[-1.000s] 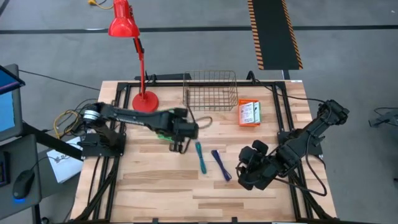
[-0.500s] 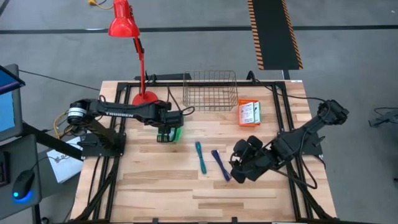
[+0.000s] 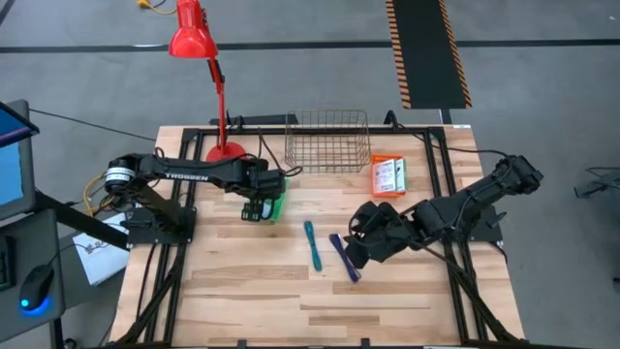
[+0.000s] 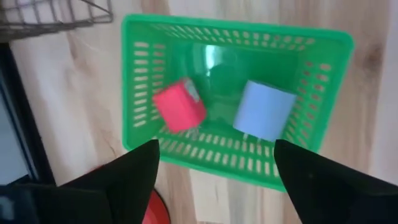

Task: Pick and place items into bin
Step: Put the violet charger cable into the wire basket

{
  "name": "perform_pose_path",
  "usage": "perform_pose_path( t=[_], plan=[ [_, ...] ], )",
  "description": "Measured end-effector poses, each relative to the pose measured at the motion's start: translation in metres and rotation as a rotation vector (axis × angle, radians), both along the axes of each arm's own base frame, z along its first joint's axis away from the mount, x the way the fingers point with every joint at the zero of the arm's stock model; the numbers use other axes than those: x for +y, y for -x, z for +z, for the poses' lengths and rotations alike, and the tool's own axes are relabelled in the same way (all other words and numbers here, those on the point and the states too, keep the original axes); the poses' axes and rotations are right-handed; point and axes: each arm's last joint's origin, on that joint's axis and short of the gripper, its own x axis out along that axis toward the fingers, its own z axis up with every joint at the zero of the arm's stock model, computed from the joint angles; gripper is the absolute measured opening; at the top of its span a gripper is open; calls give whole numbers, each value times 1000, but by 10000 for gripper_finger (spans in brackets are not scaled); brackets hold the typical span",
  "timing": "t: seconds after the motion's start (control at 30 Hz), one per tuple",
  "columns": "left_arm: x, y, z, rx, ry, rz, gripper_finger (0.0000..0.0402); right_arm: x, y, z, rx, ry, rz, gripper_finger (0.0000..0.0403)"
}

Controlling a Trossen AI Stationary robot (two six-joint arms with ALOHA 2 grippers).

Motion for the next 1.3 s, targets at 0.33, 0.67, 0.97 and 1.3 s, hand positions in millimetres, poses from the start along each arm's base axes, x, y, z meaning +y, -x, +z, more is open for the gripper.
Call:
perform_pose_path(
  t=[0.33,0.67,0.97,1.3],
  plan=[
    [-14,40,85,-549,229,57,313,-1,-6,-18,18,-60,-108,175],
    [-43,123,166,-1239,335,107,314,29,-24,-80,172,-51,-155,175],
    [-60,152,158,-1276,403,125,314,51,-38,-125,220,-112,-223,175],
    [-73,159,152,-1201,484,53,314,51,-67,-169,234,-219,-256,175]
  ],
)
